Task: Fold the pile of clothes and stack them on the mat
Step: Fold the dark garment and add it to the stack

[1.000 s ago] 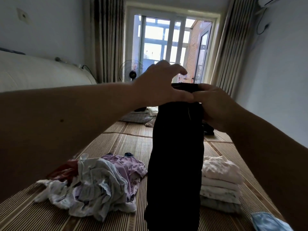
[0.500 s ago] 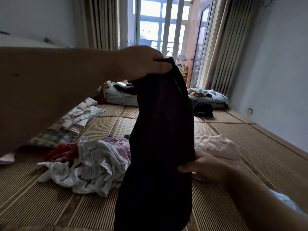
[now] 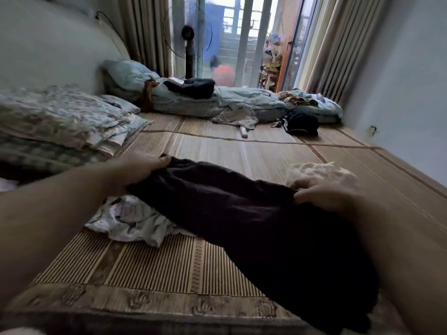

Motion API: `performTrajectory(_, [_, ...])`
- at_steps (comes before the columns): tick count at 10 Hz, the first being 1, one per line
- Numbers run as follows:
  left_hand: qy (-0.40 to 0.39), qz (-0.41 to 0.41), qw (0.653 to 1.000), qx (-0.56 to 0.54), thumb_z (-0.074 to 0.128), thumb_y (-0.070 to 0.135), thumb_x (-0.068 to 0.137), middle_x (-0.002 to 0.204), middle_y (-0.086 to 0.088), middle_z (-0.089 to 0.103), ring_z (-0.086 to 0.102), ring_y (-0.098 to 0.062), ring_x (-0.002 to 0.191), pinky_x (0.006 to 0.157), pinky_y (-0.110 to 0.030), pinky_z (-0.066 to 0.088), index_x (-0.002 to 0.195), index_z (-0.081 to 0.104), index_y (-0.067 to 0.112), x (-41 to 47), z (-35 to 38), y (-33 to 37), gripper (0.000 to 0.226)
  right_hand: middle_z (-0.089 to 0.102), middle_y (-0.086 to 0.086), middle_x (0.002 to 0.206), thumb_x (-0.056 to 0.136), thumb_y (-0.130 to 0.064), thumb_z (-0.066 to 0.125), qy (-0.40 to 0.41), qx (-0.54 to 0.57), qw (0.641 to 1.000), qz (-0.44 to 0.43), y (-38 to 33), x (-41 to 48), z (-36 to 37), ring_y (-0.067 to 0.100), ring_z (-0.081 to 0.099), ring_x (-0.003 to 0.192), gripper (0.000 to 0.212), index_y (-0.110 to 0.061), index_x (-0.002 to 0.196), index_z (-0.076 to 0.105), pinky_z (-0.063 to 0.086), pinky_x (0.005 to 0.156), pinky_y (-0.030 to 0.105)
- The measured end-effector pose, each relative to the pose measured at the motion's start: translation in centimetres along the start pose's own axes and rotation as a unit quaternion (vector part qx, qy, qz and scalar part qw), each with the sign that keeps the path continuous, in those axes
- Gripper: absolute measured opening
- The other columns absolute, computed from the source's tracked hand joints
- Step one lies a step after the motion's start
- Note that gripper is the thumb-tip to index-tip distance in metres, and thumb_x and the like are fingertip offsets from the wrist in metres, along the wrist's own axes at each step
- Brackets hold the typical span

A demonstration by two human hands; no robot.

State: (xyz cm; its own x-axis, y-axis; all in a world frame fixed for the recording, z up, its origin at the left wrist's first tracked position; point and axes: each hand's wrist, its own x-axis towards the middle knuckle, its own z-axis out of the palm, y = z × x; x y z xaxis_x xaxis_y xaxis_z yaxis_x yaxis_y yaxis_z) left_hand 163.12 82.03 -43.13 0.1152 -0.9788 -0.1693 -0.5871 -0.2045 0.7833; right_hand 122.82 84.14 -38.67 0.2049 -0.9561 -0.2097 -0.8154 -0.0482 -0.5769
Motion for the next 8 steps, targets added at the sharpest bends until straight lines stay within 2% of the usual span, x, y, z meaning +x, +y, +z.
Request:
performTrajectory(1, [0.017,-0.100,0.994,0.035,0.052,0.045,0.095,0.103,-0.018,0.067,0.063,-0.028,0.083,0.067,-0.028,0.046,0.100,0.066,0.004,-3.9,4.9,-4.6,0.044,0.067,0.006,0.106,0.080,-0.015,0.065,0.017,-0.051,0.997,0.055,1.9,2.7,4.9,0.019,0.062,0.091,0.024,-0.023,0.102,0.065,0.048,0.079,0.025])
performTrajectory(2, [0.024,-0.153,0.979,0.135,0.044,0.049,0.097,0.129,-0.020,0.057,0.054,-0.033,0.116,0.084,-0.029,0.039,0.122,0.059,0.001,-4.1,7.1,-8.9,0.056,0.065,0.007,0.118,0.081,-0.020,0.064,0.057,-0.050,0.991,0.113,4.4,3.2,9.6,0.023,0.062,0.103,0.039,-0.020,0.120,0.061,0.045,0.086,0.028])
performTrajectory(3, [0.033,-0.160,0.983,0.088,0.049,0.045,0.096,0.135,-0.020,0.054,0.050,-0.034,0.122,0.093,-0.030,0.038,0.129,0.058,0.004,-4.0,7.8,-11.3,0.053,0.061,0.011,0.125,0.082,-0.025,0.065,0.145,-0.010,0.976,0.162,6.7,0.0,11.6,0.027,0.056,0.113,0.047,-0.018,0.128,0.055,0.041,0.090,0.030])
performTrajectory(4, [0.021,-0.140,0.986,0.087,0.049,0.042,0.096,0.135,-0.020,0.053,0.049,-0.035,0.123,0.087,-0.029,0.035,0.129,0.057,0.003,-3.5,7.6,-11.7,0.052,0.051,0.019,0.132,0.082,-0.036,0.068,0.214,0.013,0.939,0.270,9.6,-4.2,12.9,0.034,0.050,0.119,0.062,-0.014,0.136,0.047,0.042,0.094,0.038])
performTrajectory(5, [0.023,-0.128,0.987,0.093,0.048,0.042,0.097,0.142,-0.021,0.046,0.042,-0.037,0.130,0.100,-0.033,0.034,0.135,0.051,0.004,-3.5,7.9,-12.2,0.054,0.049,0.021,0.135,0.075,-0.059,0.068,0.155,0.010,0.902,0.403,12.1,-7.0,13.6,0.038,0.048,0.122,0.086,-0.005,0.138,0.042,0.043,0.097,0.042])
performTrajectory(6, [0.027,-0.118,0.988,0.094,0.048,0.042,0.096,0.146,-0.021,0.042,0.036,-0.037,0.134,0.107,-0.035,0.030,0.138,0.047,0.005,-4.0,8.1,-12.3,0.056,0.064,0.011,0.094,0.073,-0.066,0.065,0.076,0.018,0.913,0.401,12.0,-7.5,13.7,0.028,0.062,0.089,0.069,-0.001,0.099,0.062,0.052,0.076,0.034])
performTrajectory(7, [0.040,-0.101,0.991,0.076,0.049,0.040,0.096,0.150,-0.018,0.036,0.030,-0.034,0.140,0.112,-0.035,0.024,0.141,0.044,0.006,-4.7,8.1,-12.5,0.056,0.063,0.005,0.081,0.075,-0.051,0.074,0.045,0.068,0.936,0.343,10.9,-6.7,14.1,0.024,0.064,0.078,0.043,-0.011,0.079,0.060,0.053,0.068,0.032])
performTrajectory(8, [0.051,-0.090,0.993,0.062,0.049,0.040,0.096,0.151,-0.016,0.035,0.029,-0.033,0.140,0.112,-0.035,0.023,0.142,0.043,0.007,-5.4,8.1,-12.5,0.057,0.069,0.006,0.088,0.075,-0.033,0.078,0.037,0.064,0.948,0.311,10.0,-6.1,14.5,0.025,0.066,0.084,0.030,-0.011,0.092,0.068,0.055,0.081,0.037])
